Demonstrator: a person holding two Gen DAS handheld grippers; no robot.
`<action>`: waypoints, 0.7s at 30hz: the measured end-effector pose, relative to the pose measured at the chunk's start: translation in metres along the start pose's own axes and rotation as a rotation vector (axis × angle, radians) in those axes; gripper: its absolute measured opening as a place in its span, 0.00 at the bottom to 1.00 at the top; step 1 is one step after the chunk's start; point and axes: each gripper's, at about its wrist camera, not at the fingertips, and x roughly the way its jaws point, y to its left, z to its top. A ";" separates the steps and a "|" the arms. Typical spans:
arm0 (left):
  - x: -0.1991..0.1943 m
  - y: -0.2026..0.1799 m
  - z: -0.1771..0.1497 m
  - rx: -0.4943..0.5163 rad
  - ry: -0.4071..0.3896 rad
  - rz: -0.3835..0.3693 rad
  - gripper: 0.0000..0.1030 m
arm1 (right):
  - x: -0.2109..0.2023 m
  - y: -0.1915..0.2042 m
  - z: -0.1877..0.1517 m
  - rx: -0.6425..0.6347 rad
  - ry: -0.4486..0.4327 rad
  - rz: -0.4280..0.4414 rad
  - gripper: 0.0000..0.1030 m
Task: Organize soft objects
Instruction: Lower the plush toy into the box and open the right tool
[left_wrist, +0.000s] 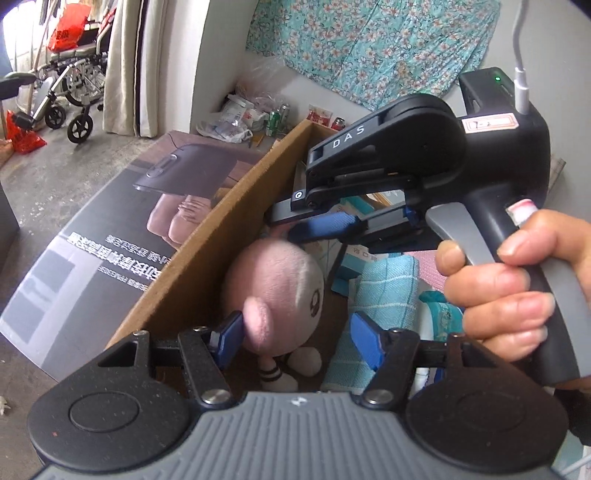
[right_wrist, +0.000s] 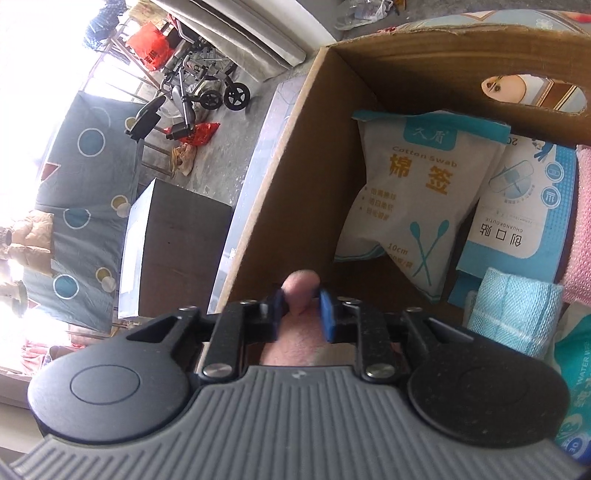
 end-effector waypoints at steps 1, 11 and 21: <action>0.000 0.001 0.001 0.003 -0.007 0.001 0.63 | -0.002 0.001 0.000 -0.005 -0.009 -0.005 0.34; 0.009 0.003 0.003 0.024 -0.041 0.010 0.51 | -0.052 0.002 -0.006 -0.054 -0.107 -0.017 0.41; 0.027 -0.002 0.018 0.039 -0.022 0.065 0.47 | -0.105 -0.028 -0.031 -0.051 -0.182 -0.015 0.41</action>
